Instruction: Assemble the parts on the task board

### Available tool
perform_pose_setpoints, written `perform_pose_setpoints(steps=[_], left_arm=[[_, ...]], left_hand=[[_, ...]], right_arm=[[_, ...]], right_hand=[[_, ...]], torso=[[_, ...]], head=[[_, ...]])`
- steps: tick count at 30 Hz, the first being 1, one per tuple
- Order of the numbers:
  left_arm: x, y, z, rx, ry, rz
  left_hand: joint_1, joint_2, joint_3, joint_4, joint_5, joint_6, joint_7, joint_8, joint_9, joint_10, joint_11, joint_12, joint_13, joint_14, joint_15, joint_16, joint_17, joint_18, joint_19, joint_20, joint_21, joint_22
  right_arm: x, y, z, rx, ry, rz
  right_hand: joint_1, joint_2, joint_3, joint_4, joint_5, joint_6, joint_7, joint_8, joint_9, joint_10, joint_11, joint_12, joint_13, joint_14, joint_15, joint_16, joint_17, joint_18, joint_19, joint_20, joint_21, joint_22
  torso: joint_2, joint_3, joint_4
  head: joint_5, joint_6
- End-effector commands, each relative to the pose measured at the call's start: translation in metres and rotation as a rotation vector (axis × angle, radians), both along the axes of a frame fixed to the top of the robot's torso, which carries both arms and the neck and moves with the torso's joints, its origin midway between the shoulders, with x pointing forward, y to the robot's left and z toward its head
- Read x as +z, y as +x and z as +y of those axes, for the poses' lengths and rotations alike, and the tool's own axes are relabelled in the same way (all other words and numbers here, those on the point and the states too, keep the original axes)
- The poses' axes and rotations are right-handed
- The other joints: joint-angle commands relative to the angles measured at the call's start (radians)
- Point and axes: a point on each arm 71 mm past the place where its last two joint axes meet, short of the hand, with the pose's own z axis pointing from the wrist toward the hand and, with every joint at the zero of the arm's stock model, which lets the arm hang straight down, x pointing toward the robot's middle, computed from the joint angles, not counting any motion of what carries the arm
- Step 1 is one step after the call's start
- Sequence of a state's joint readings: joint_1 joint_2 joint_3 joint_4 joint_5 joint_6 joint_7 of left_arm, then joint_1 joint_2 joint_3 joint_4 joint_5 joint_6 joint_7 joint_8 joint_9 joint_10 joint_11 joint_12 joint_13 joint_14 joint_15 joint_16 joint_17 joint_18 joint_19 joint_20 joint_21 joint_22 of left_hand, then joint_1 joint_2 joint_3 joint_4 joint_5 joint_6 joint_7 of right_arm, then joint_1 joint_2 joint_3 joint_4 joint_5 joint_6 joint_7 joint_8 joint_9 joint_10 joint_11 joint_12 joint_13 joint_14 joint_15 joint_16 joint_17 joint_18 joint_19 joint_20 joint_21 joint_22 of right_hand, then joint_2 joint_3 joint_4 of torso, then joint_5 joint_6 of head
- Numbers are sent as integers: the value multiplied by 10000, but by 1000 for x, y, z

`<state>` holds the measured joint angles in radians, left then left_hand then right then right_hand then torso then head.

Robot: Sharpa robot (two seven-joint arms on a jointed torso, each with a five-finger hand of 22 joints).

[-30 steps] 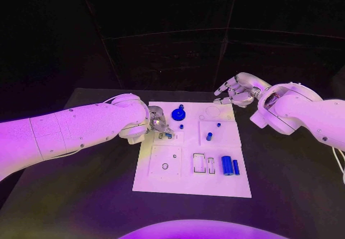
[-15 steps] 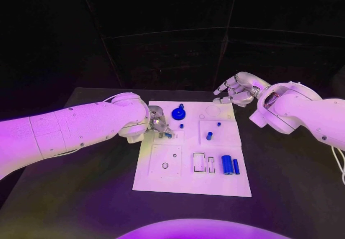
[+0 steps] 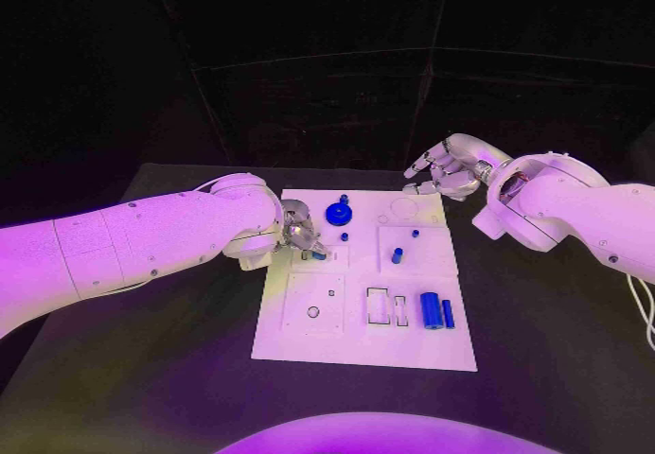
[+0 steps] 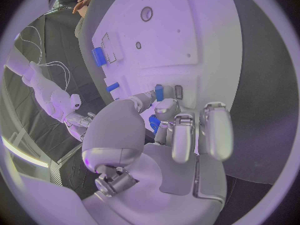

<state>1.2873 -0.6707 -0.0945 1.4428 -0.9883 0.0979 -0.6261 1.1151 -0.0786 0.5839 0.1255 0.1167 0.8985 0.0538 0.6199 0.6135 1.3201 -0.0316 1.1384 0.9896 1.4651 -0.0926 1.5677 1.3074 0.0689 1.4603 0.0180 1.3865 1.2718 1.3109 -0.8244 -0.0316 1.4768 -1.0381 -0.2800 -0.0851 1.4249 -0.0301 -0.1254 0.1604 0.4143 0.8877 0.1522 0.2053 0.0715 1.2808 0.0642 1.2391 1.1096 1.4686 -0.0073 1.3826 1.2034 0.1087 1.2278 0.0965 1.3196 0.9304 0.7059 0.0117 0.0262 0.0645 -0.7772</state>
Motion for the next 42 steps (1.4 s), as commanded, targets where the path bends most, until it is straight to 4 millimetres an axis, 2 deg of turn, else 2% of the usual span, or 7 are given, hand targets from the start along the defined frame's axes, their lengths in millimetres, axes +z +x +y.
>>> perform_pose_setpoints(steps=[1, 8, 16, 22, 31, 42], left_arm=[[-3, -1, 2, -110, 271, 170], [-3, 1, 1, -144, 310, 233], [-3, 3, -5, -201, 345, 355], [-3, 5, -7, -244, 419, 439], [-3, 7, -9, -235, 416, 422], [-3, 8, -10, -285, 468, 472]], left_hand=[[-11, 48, 1709, -1683, 32, 16, -85, 55, -2, 8, 8, -54, -10, 1057, 14, 31, 2634, -70, 80, -1, 19, 1], [-91, 12, 1712, -1680, 28, 43, -91, 75, 15, 38, 8, -45, -7, 1057, 17, 31, 2634, -74, 87, 0, 29, 23], [-513, -44, 1506, -1484, -6, 164, -150, 86, 29, 196, -28, 196, 291, 1057, -7, 31, 2634, -77, 94, -10, 34, 53], [-976, -118, 1102, -1222, -30, 318, -211, 39, -9, 221, -72, 259, 345, 1057, -44, 31, 2634, -86, 114, -39, 55, 111], [-1294, -139, 547, -997, -53, 527, -260, 18, -41, 297, -112, 392, 490, 1057, -79, 31, 2634, -111, 160, -76, 122, 238], [-1593, -25, -506, -602, -57, 790, -327, -16, -79, 415, -166, 578, 708, 1057, -121, 31, 2634, -144, 222, -113, 216, 419]], right_arm=[[1, 0, 1, 97, 24, 9], [1, 0, 2, 97, 21, 18], [1, 0, 2, 96, 15, 29], [1, 0, 2, 96, 8, 41], [1, -1, 3, 160, 33, 15], [1, -1, 3, 169, 31, 18]], right_hand=[[-109, 7, -44, 0, 66, -36, -14, 32, -10, -41, -12, -29, -2, 263, -59, -33, -13, 131, -42, -5, -50, -9], [-107, 13, -43, 3, 88, -39, -15, 38, -10, -43, -13, -28, -4, 262, -59, -38, -19, 132, -43, -6, -56, -17], [-107, 13, -43, 3, 88, -39, -15, 38, -10, -43, -13, -28, -4, 262, -59, -38, -19, 132, -43, -6, -56, -17], [-107, 13, -43, 3, 88, -39, -15, 38, -10, -43, -13, -28, -4, 262, -59, -38, -19, 132, -43, -6, -56, -17], [-107, 13, -43, 3, 88, -39, -15, 38, -10, -43, -13, -28, -4, 262, -59, -38, -19, 132, -43, -6, -56, -17], [-107, 13, -43, 3, 88, -39, -15, 38, -10, -43, -13, -28, -4, 262, -59, -38, -19, 132, -43, -6, -56, -17]], torso=[[-2, -2, 1], [1, 7, 4], [-3, 3, -10], [-5, 7, -5], [-2, 3, 3], [-8, 4, 6]], head=[[-11, -10], [-10, -44], [2, -63], [-17, -93], [-34, -113], [-43, -149]])
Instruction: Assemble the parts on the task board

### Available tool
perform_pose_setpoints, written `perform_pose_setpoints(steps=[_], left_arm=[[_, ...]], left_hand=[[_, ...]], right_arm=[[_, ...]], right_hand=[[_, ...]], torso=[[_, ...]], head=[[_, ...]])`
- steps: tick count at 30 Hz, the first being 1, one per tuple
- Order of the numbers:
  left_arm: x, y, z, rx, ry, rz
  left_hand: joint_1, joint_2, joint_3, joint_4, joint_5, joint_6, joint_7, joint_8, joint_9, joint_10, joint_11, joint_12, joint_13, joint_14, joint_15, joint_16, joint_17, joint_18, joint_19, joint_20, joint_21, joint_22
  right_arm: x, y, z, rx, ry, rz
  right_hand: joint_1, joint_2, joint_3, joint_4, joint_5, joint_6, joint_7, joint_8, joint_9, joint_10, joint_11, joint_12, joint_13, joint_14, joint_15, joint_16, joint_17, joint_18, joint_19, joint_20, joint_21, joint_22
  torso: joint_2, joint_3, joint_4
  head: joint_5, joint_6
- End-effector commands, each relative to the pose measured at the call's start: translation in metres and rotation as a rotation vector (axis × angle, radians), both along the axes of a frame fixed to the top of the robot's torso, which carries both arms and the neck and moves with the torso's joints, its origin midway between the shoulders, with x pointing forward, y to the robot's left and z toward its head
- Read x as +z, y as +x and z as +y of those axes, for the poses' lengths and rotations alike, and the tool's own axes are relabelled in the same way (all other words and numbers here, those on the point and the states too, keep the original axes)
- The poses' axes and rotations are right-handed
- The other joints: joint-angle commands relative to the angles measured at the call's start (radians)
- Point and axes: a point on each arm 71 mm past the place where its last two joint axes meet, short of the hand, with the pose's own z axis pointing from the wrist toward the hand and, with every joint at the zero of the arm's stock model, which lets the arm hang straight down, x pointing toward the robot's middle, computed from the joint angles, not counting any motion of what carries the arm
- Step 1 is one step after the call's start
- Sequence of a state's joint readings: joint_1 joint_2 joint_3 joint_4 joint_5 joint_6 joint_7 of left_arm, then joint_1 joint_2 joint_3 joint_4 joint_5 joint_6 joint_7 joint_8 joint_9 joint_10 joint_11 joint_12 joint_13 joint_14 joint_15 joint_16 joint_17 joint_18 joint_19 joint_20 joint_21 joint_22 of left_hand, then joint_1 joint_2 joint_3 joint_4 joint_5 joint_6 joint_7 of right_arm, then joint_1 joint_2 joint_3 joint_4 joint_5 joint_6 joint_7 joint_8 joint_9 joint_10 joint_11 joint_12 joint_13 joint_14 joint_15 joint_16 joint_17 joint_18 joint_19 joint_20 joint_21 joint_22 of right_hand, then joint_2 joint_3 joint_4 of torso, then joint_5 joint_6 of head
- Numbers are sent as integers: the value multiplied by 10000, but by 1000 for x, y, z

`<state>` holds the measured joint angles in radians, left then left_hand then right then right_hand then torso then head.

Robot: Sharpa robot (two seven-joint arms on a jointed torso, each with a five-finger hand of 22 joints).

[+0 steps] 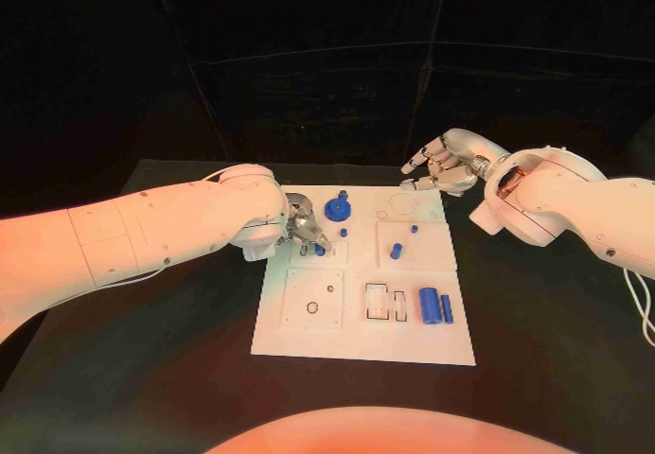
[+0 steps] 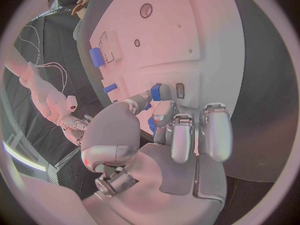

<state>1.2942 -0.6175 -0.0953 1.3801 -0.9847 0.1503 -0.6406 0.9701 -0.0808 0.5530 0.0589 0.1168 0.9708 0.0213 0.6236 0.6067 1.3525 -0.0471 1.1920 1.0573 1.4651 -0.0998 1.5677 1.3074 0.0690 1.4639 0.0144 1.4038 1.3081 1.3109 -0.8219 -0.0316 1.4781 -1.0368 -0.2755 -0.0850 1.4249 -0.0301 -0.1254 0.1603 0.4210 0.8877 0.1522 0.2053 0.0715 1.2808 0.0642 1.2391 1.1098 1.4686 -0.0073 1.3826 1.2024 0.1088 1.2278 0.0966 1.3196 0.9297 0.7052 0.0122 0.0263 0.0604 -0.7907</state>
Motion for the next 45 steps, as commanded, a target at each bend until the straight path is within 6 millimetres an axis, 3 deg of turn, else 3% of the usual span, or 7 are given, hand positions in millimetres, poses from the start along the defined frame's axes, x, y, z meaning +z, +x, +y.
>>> perform_pose_setpoints(steps=[1, 11, 14, 16, 19, 32, 45], left_arm=[[-2, -1, 0, -120, 122, 190], [-1, -1, -1, -56, 34, 84], [0, 0, 0, 37, -43, -21], [0, 1, 1, 112, -119, -116], [1, 1, 2, 200, -224, -236], [24, 2, 15, 443, -781, -895], [55, 30, 41, 1061, -309, -1119]], left_hand=[[-162, 0, -320, 100, -60, 86, -6, -59, -14, 101, -13, 58, 50, 1057, -52, 31, 2634, -146, 188, -80, 48, 66], [-267, 56, -1246, 395, -70, 193, -15, -105, -41, 140, -20, 119, 134, 1057, -62, 31, 2634, -155, 205, -96, 69, 130], [-477, -94, -1845, 615, -117, 244, -15, -115, -47, 151, -19, 134, 156, 1057, -57, 31, 2634, -157, 207, -95, 70, 145], [-699, -351, -2371, 802, -675, 264, -34, -123, -49, 161, -33, 148, 177, 1057, -69, 31, 2634, -159, 210, -108, 75, 162], [-832, -541, -2910, 1031, -711, 285, -74, -128, -44, 177, -73, 168, 209, 1057, -111, 31, 2634, -163, 216, -146, 87, 188], [-337, -526, -4311, 1658, -706, 34, -34, -144, 39, -114, -51, -192, -225, 1057, -115, 31, 2634, -74, 49, -190, -233, -228], [898, 96, -5157, 1890, -698, -1020, 445, -878, -448, -829, 361, -856, -1073, 1057, 216, 31, 2634, 71, -265, 84, -871, -1000]], right_arm=[[1, 0, 1, 108, 28, -21], [1, 0, 1, 108, 30, -26], [2, 0, 1, 107, 32, -32], [2, 0, 1, 108, 36, -37], [2, 0, 1, 105, 41, -43], [1, 2, 0, 8, 61, -41], [1, 3, -1, -27, 50, -19]], right_hand=[[-107, 13, -43, 3, 21, -39, -15, 38, -10, -43, -13, -28, -5, 262, -59, -38, -10, 132, -43, -6, -56, -10], [-111, 19, -47, 14, 55, -42, -16, 56, -10, -56, -14, -36, -24, 260, -60, -53, -27, 137, -54, -7, -75, -42], [-111, 19, -47, 14, 55, -42, -16, 56, -10, -56, -14, -36, -24, 260, -60, -53, -27, 137, -54, -7, -75, -42], [-132, 15, -59, 29, 60, -47, -15, 63, -10, -58, -12, -37, -28, 260, -60, -58, -31, 136, -51, -7, -77, -41], [-153, 13, -71, 45, 63, -53, -13, 68, -11, -64, -11, -40, -36, 259, -59, -63, -36, 136, -51, -8, -82, -46], [-228, 31, -104, 113, 70, -94, -8, 83, -17, -69, -4, -35, -46, 258, -56, -80, -50, 142, -63, -6, -110, -88], [-256, 54, -113, 149, 88, -110, -7, 97, -18, -67, -3, -26, -43, 263, -55, -78, -37, 142, -59, -5, -119, -93]], torso=[[-1, 0, 5], [-1, -6, 4], [-2, -9, 7], [-2, -12, 9], [-2, -11, 10], [1, -7, 10], [6, 7, 18]], head=[[-2, -15], [-10, -20], [-13, -11], [-15, -7], [-19, -2], [-47, 55], [63, 142]])
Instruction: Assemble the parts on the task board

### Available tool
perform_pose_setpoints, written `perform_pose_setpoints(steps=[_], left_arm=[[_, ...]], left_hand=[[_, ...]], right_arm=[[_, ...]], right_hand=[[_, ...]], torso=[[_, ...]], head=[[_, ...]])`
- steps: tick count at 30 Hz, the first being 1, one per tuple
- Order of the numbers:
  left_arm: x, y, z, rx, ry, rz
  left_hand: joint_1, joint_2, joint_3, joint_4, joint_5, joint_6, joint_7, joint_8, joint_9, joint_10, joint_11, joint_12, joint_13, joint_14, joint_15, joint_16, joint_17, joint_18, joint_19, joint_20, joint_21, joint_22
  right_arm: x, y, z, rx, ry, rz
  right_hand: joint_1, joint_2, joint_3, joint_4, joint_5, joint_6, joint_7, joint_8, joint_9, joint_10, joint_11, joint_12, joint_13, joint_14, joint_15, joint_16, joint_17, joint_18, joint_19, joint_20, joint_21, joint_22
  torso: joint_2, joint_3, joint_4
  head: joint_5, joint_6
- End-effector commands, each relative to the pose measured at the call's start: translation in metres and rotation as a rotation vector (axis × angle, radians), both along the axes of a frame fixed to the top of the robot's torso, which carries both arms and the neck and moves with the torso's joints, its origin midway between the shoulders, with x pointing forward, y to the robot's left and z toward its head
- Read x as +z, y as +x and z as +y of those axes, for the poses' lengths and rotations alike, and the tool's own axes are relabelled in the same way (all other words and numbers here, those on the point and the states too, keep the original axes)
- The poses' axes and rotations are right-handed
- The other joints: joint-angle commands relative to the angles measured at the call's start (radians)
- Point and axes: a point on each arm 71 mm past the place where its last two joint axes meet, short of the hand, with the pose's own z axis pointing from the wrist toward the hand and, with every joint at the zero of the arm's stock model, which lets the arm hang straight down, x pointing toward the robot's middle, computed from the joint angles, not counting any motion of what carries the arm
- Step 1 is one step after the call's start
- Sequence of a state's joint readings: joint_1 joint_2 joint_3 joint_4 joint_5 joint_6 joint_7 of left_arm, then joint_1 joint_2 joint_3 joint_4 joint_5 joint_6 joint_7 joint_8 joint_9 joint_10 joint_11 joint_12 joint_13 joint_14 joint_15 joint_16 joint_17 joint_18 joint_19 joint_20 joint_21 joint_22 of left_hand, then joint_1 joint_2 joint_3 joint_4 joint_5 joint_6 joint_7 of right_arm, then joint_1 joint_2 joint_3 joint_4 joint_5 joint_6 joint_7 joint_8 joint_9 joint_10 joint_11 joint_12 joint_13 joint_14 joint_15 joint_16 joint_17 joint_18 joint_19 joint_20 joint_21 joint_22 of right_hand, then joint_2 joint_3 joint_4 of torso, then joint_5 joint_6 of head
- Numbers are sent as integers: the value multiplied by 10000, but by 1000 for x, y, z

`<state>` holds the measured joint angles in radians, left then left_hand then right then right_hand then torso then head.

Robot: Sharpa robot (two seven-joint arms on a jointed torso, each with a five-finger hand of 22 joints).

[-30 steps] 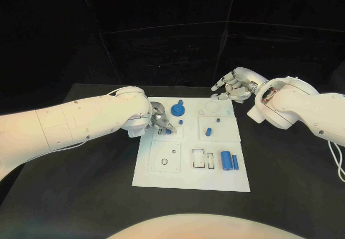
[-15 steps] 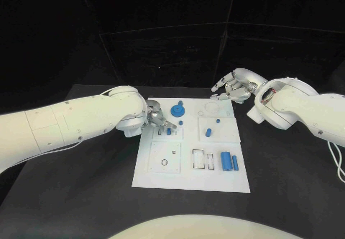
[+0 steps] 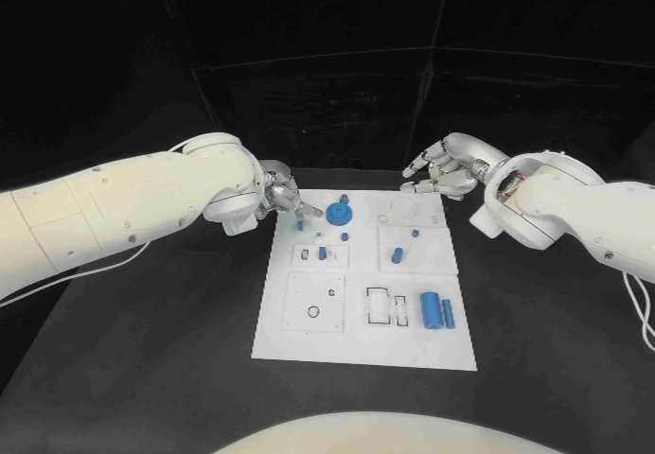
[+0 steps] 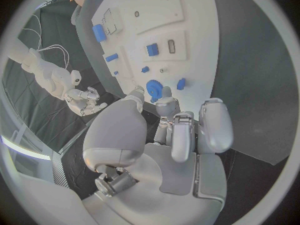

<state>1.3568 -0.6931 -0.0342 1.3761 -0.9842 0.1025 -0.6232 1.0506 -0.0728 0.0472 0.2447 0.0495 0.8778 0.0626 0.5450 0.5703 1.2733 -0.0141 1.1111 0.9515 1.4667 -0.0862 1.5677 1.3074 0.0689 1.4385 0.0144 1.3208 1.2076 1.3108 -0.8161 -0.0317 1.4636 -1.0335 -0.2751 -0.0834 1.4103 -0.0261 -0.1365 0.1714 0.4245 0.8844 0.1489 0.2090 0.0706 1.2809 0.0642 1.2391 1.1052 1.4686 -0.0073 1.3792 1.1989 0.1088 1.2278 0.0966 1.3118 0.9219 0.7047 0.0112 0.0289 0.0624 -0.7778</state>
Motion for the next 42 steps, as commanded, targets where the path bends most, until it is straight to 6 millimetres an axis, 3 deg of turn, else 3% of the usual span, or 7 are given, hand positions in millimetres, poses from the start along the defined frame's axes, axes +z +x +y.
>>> perform_pose_setpoints(steps=[1, 7, 17, 42], left_arm=[[0, 8, 2, 22, 336, 302], [-8, 21, 4, 71, 842, 621], [-22, 34, 4, 82, 1382, 1096], [-29, 40, 1, -44, 1578, 1449]], left_hand=[[123, 45, -139, 48, -24, -90, 44, -116, -118, -43, 46, -43, -16, 1041, 94, 31, 2634, 73, -9, 100, -44, 7], [301, 173, -364, 112, -25, -16, 75, -195, -279, -58, 81, 5, 1, 1041, 134, 31, 2634, 76, 7, 160, -40, 35], [413, 265, -500, 142, -25, 80, 69, -209, -365, -50, 80, 50, 30, 1041, 140, 31, 2634, 75, 22, 180, -26, 67], [827, 507, -746, 66, -18, 315, 35, -206, -553, -75, 56, 74, 5, 1041, 126, 31, 2634, 76, 37, 186, -22, 103]], right_arm=[[2, 0, 1, 54, 50, -31], [2, 0, 2, 67, 58, -36], [1, 0, 4, 108, 63, -31], [1, 0, 6, 173, 69, -27]], right_hand=[[-110, 14, -2, 39, 53, -77, 26, 60, -9, -67, -3, -26, 3, 263, -55, -44, -2, 141, -59, -6, -41, -14], [-107, 32, 4, 47, 77, -78, 25, 70, -8, -64, -5, -19, 7, 264, -55, -47, -4, 141, -56, -6, -43, -13], [-101, 42, 8, 50, 88, -78, 24, 75, -8, -65, -6, -19, 5, 266, -56, -45, 4, 141, -55, -5, -45, -15], [-42, 81, 38, 45, 157, -76, 19, 111, -4, -51, -13, 8, 28, 274, -61, -41, 21, 140, -40, -8, -49, -9]], torso=[[18, 20, -18], [17, -7, -23], [17, 3, -34], [1, 5, -14]], head=[[60, 17], [51, 22], [97, 13], [70, -26]])
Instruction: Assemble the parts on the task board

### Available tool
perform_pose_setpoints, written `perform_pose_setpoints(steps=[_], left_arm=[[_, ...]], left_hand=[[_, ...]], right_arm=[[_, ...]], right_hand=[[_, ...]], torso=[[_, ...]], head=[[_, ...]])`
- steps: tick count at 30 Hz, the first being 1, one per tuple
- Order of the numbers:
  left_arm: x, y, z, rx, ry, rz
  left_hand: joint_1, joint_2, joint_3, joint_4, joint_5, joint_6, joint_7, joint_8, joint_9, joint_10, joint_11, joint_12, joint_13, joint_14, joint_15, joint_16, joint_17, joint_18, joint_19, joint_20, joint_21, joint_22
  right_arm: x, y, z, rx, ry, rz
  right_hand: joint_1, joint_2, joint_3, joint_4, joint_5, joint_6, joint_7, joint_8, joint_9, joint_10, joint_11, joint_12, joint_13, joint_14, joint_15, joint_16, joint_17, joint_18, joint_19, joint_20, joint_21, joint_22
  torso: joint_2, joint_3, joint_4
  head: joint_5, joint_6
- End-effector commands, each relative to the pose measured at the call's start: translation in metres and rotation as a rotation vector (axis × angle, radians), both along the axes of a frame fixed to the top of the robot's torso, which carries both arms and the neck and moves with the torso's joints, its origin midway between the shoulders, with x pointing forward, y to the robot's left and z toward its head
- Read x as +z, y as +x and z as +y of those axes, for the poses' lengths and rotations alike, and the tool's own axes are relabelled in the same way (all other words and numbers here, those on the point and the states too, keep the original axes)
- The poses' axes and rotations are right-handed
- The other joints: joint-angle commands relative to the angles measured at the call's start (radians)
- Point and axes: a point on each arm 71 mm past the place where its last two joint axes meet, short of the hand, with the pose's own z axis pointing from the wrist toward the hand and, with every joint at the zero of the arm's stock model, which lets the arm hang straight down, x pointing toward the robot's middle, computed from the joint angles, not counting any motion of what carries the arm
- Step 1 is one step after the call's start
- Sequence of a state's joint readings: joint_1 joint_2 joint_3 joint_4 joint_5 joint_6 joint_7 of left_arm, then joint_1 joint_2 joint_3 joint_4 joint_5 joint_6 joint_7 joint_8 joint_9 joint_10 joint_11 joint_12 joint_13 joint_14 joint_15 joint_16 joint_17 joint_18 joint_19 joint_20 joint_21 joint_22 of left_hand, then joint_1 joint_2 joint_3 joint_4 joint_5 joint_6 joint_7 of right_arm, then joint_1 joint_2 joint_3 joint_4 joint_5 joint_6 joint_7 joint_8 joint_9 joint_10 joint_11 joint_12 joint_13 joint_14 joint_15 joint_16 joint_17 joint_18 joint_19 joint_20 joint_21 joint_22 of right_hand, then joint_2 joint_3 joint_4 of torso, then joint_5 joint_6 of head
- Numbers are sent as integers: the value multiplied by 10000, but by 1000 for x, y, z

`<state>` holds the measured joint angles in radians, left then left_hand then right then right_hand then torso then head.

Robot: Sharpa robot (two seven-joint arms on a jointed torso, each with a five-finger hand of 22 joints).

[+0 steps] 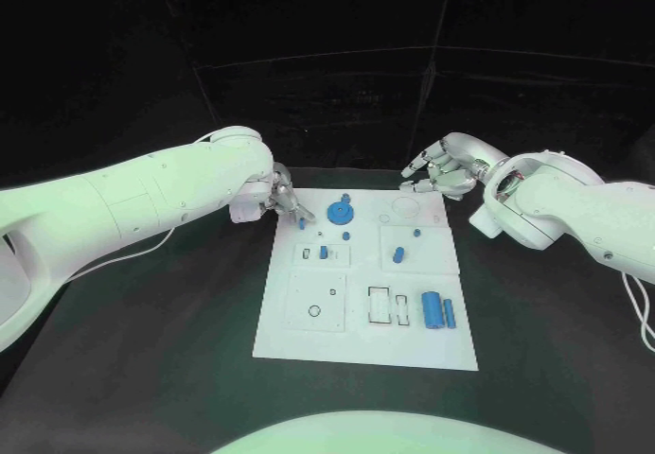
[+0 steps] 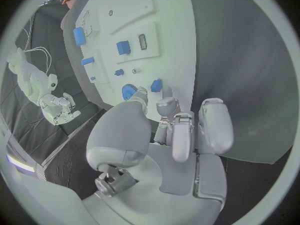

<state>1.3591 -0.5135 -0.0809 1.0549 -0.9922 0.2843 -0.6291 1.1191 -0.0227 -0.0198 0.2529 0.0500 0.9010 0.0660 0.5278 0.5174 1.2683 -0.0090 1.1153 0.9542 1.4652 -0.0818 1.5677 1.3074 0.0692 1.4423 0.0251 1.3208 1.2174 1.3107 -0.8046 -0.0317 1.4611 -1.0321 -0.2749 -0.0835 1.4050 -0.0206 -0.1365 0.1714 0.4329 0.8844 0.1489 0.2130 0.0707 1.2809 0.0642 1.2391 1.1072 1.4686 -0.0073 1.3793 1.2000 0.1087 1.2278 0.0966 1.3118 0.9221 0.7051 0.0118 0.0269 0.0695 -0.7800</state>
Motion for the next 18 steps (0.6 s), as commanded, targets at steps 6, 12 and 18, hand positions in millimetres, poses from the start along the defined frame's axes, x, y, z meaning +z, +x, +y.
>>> perform_pose_setpoints(steps=[6, 12, 18], left_arm=[[0, -1, -2, -242, 70, 120], [0, 0, -3, -174, 51, 46], [-1, -1, -6, -246, 38, 75]], left_hand=[[328, 133, -106, -90, -21, 144, -7, -31, -89, -37, -1, 31, -42, 1055, 78, 31, 2634, 75, -4, 76, -31, 5], [641, 533, 12, -211, -22, 213, -14, -30, -181, -42, -11, 39, -56, 1055, 69, 31, 2634, 76, -6, 69, -42, 7], [725, 596, 7, -265, -24, 219, -11, -40, -217, -46, -10, 40, -65, 1055, 70, 31, 2634, 74, -4, 67, -39, 18]], right_arm=[[2, 0, 2, 110, 66, -83], [2, 0, 2, 124, 87, -115], [2, 0, 2, 136, 83, -104]], right_hand=[[51, 45, 58, 45, 167, -77, 17, 100, -3, -39, -17, 31, 26, 281, -64, -38, 26, 137, -19, -12, -47, 6], [83, 54, 74, 48, 281, -78, 14, 127, -3, -41, -21, 36, 20, 287, -68, -36, 40, 136, -9, -16, -52, 6], [86, 54, 75, 50, 301, -80, 14, 132, -4, -40, -20, 38, 21, 286, -69, -41, 32, 135, -5, -16, -52, 9]], torso=[[2, -2, -4], [0, 4, 1], [5, 3, 3]], head=[[17, -26], [10, -31], [1, -54]])
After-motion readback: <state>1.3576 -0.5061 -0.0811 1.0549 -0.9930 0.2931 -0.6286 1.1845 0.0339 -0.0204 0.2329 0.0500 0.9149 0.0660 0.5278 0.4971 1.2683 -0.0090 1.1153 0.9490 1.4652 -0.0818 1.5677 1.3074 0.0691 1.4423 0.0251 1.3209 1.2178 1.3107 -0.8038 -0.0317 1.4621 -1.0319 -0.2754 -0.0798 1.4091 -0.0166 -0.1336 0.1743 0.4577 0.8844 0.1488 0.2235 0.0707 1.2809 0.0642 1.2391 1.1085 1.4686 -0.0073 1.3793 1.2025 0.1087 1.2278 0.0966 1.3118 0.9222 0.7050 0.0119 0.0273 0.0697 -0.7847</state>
